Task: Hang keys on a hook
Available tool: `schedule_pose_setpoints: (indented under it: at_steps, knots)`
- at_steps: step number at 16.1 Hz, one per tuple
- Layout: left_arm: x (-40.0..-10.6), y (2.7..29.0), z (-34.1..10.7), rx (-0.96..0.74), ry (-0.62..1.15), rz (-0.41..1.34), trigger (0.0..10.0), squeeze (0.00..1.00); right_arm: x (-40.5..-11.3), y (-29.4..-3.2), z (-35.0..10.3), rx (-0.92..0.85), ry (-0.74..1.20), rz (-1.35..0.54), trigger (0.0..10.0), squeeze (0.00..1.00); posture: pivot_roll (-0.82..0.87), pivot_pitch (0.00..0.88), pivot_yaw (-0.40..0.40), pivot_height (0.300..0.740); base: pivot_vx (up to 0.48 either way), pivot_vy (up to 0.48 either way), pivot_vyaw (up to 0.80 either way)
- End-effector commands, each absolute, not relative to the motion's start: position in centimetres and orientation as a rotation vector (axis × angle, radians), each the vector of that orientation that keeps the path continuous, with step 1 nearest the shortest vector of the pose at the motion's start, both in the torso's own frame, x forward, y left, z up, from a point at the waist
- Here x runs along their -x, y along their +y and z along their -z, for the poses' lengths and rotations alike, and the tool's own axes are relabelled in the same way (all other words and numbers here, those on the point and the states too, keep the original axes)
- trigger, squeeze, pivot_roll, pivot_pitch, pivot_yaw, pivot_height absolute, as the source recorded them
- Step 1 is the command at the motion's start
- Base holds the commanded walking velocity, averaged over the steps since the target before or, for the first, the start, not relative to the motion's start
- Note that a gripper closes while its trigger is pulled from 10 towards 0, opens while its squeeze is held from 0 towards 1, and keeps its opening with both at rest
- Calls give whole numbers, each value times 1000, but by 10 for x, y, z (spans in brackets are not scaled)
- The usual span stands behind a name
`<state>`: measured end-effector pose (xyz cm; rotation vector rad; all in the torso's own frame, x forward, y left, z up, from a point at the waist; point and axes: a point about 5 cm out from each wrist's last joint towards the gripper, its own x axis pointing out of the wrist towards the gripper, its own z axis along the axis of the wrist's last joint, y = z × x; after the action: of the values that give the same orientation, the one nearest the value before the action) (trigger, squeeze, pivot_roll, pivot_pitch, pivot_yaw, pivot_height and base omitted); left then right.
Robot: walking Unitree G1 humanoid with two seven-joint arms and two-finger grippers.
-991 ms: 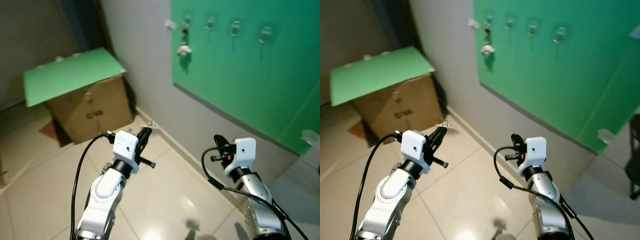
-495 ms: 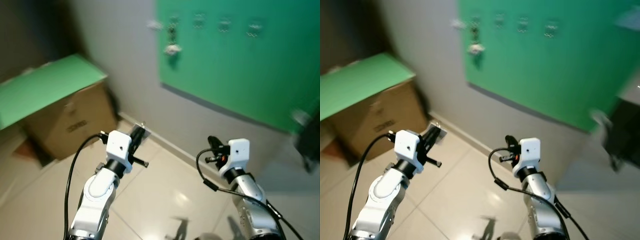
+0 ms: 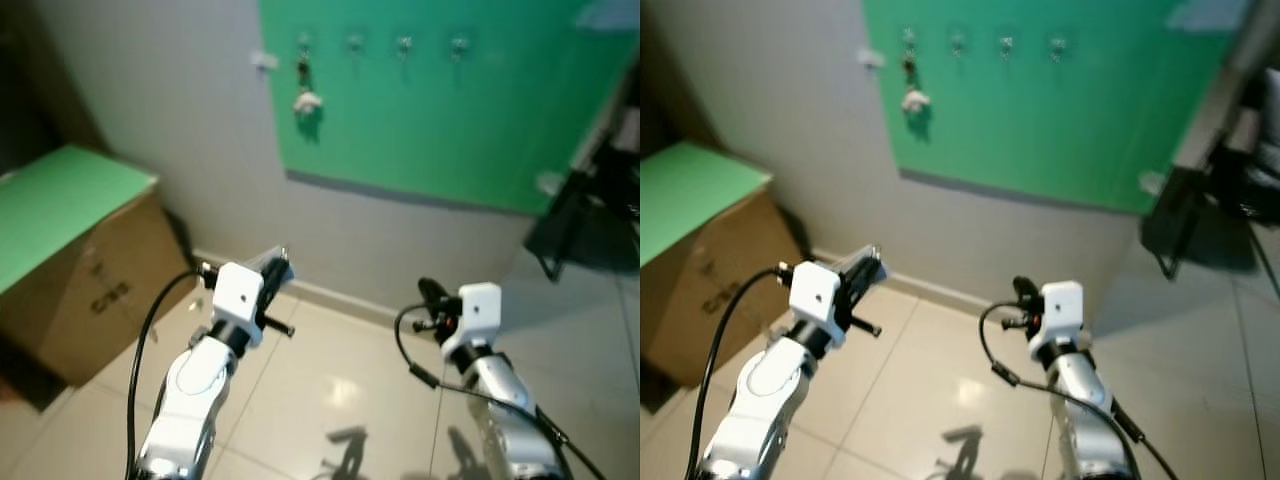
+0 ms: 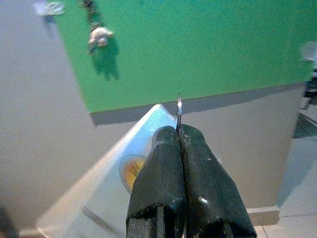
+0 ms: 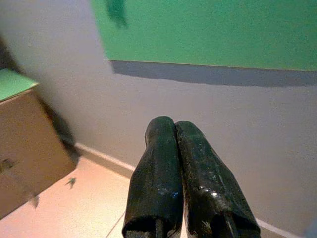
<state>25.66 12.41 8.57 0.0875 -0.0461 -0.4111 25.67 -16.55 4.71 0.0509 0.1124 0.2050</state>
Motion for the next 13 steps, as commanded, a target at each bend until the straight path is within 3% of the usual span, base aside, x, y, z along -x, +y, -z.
schedule_pose_setpoints:
  at_steps: [1,3,9,13]
  knots:
    - [-257,119,-89,-89,-62,429,0,0,-258,-168,-48,-44,109,-193,10000,0,-235,0,111,740,0,0,-675]
    - [-257,119,-89,-115,-70,441,0,0,-259,-167,-48,-40,111,-197,10000,0,-231,0,110,740,0,0,-688]
    - [-266,119,-92,-217,-66,451,0,0,-260,-164,-47,-34,106,-202,10000,0,-229,0,113,740,454,0,-765]
    - [-276,119,-99,-206,-73,439,0,0,-258,-163,-48,-31,91,-204,10000,0,-234,0,118,740,476,0,0]
